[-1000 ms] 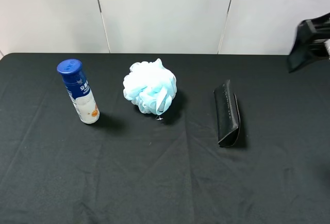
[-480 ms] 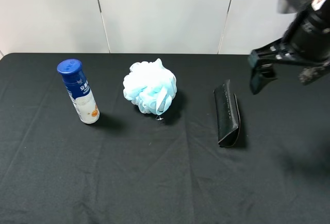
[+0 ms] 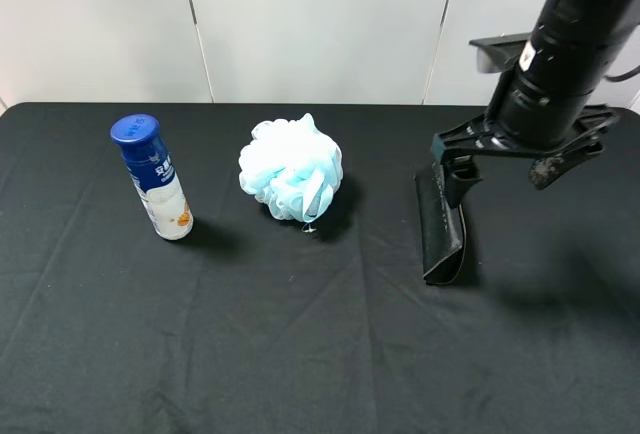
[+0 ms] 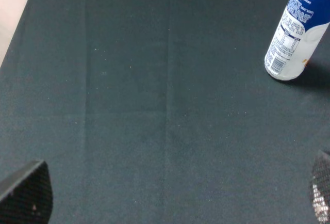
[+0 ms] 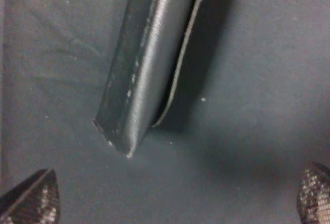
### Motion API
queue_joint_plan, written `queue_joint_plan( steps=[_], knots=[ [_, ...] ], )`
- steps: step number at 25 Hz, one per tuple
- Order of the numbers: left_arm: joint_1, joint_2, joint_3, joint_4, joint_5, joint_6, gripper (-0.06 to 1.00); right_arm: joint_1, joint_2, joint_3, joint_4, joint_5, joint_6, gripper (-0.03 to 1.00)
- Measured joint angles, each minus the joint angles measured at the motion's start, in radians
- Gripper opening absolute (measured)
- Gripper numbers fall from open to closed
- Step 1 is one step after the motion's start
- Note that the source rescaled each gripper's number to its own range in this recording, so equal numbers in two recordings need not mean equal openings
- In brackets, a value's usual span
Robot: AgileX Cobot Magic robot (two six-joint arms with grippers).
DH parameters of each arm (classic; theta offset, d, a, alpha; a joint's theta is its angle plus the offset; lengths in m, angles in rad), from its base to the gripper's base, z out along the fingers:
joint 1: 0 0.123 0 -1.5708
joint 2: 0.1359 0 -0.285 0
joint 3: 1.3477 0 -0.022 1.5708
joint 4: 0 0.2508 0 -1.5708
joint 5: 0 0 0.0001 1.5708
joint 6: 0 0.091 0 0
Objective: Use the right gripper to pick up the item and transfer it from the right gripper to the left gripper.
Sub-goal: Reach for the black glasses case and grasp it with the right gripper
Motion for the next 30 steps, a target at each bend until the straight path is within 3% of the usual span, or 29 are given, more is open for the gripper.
queue_joint_plan(
  steps=[15,26,30],
  knots=[
    [0.0,0.0,0.0,0.0,0.0,0.0,1.0,0.0,0.208,0.0,0.031,-0.131,0.0,1.0],
    [0.0,0.0,0.0,0.0,0.0,0.0,1.0,0.0,0.224,0.129,0.068,-0.347,0.025,1.0],
    [0.0,0.0,0.0,0.0,0.0,0.0,1.0,0.0,0.243,0.151,0.068,-0.382,0.044,1.0]
  ],
)
